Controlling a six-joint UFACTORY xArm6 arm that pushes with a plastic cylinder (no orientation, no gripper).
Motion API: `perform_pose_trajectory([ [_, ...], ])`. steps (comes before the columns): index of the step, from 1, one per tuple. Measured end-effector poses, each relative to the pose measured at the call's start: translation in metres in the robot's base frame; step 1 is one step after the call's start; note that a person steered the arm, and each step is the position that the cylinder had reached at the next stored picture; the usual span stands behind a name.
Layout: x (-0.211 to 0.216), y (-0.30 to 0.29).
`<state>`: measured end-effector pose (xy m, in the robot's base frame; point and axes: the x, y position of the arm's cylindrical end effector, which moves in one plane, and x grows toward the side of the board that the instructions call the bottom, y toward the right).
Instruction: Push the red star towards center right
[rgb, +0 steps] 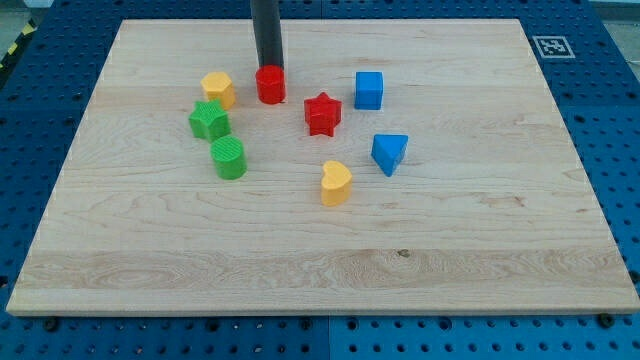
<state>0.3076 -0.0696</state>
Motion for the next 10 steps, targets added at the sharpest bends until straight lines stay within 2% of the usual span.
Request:
perform_pose_trajectory([
  [4,0.073,0.022],
  [5,0.077,0.037],
  [7,0.077,0.101],
  [10,0.077,0.146],
])
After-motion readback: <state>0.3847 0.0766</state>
